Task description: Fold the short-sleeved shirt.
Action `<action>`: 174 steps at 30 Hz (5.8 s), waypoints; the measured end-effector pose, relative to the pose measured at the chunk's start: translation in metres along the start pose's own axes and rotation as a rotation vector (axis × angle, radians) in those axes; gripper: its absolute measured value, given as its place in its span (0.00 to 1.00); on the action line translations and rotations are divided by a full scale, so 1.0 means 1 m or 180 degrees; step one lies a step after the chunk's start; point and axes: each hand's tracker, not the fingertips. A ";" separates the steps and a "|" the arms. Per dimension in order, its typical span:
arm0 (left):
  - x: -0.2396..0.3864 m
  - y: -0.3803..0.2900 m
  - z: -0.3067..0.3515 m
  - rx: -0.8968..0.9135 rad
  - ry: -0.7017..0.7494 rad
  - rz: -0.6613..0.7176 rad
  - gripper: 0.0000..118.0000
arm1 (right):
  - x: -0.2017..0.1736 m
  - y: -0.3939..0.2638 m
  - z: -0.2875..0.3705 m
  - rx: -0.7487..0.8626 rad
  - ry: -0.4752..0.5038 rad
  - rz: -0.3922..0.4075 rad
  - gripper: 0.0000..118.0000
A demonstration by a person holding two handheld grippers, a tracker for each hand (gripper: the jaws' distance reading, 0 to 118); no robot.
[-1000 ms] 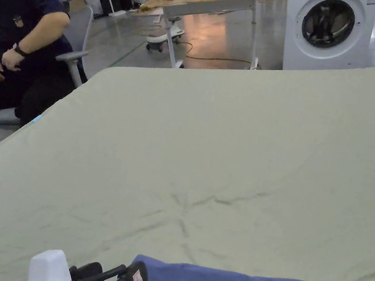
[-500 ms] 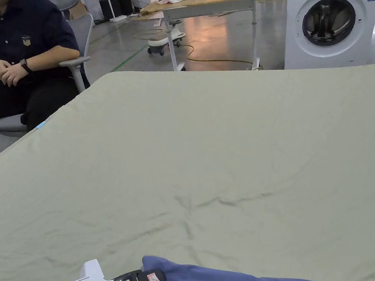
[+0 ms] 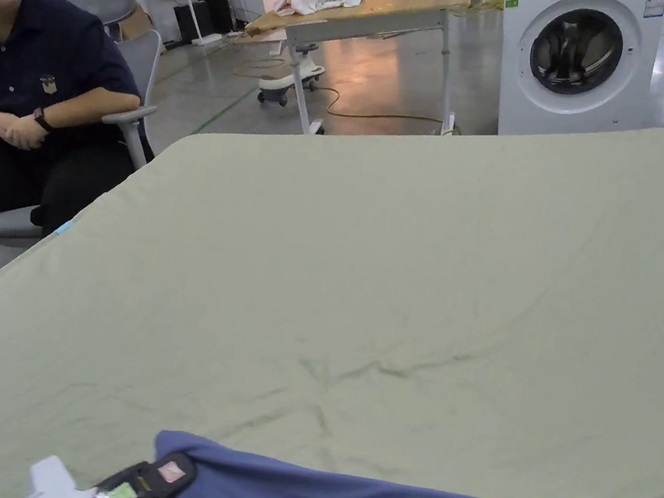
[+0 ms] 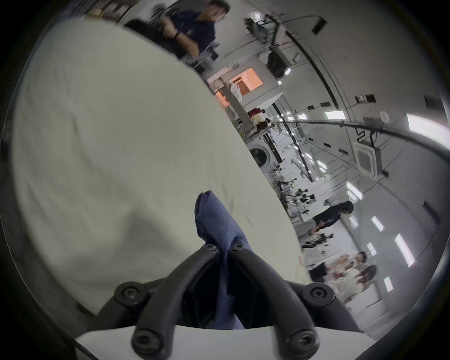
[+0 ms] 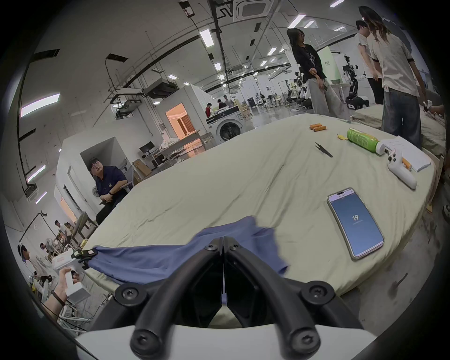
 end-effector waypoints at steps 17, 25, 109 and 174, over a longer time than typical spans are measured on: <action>0.121 -0.114 -0.082 -0.0863 -0.0195 -0.1698 0.00 | -0.016 -0.005 0.000 0.0041 0.0173 -0.0042 0.00; 0.133 -0.153 -0.117 -0.1233 -0.0243 -0.1788 0.60 | -0.002 -0.017 0.020 0.0024 0.0040 -0.0147 0.00; 0.161 -0.194 -0.125 -0.1582 -0.0819 -0.1220 0.02 | -0.007 -0.043 0.010 -0.0304 -0.0060 -0.0243 0.00; -0.076 0.111 0.018 0.0016 0.1172 -0.0025 0.67 | -0.109 -0.022 -0.124 -0.1018 0.0834 0.0536 0.00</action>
